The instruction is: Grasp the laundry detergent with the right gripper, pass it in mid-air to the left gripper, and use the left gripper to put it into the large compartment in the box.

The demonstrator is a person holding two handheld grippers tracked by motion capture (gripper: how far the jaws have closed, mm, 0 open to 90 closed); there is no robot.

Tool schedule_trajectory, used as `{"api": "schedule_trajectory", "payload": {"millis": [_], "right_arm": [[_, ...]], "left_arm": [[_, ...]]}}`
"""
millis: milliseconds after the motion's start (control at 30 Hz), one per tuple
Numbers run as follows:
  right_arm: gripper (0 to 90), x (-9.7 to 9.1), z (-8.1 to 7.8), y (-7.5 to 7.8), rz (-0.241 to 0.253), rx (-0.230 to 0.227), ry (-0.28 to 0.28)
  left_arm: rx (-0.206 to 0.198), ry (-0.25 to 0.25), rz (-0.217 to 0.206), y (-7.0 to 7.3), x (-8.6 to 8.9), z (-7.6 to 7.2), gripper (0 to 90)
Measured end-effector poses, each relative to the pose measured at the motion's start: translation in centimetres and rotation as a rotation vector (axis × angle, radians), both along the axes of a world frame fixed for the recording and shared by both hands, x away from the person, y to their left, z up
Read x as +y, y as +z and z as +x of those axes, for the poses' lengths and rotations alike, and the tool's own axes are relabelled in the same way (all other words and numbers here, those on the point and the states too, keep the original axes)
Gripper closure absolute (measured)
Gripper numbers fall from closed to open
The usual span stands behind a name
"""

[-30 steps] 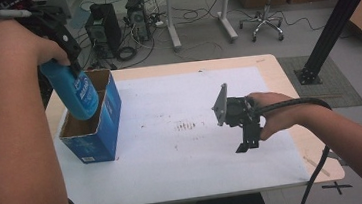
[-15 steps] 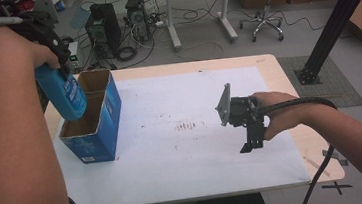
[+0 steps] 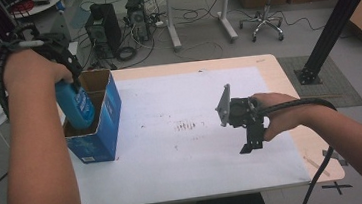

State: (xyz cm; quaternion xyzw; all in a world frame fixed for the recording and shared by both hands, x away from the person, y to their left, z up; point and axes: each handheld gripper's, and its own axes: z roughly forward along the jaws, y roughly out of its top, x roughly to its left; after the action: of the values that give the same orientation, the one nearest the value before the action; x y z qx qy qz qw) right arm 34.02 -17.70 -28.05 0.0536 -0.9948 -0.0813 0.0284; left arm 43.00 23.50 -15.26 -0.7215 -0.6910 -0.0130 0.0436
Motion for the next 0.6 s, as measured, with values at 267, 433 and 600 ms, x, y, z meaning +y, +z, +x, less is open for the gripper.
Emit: {"api": "schedule_trajectory", "payload": {"millis": [267,433,600], "right_arm": [[0.0,-0.2,-0.1,-0.1,0.006,0.003,-0.006],[0.1,-0.4,-0.1,0.1,0.01,0.0,-0.007],[0.2,-0.5,-0.2,0.1,0.007,0.0,-0.008]], "left_arm": [[0.008,-0.014,-0.003,-2.9,-0.2,0.5,38.7],[0.016,-0.02,-0.01,-4.6,-0.1,0.6,38.7],[0.015,-0.013,0.001,-6.3,0.0,0.7,38.7]]}}
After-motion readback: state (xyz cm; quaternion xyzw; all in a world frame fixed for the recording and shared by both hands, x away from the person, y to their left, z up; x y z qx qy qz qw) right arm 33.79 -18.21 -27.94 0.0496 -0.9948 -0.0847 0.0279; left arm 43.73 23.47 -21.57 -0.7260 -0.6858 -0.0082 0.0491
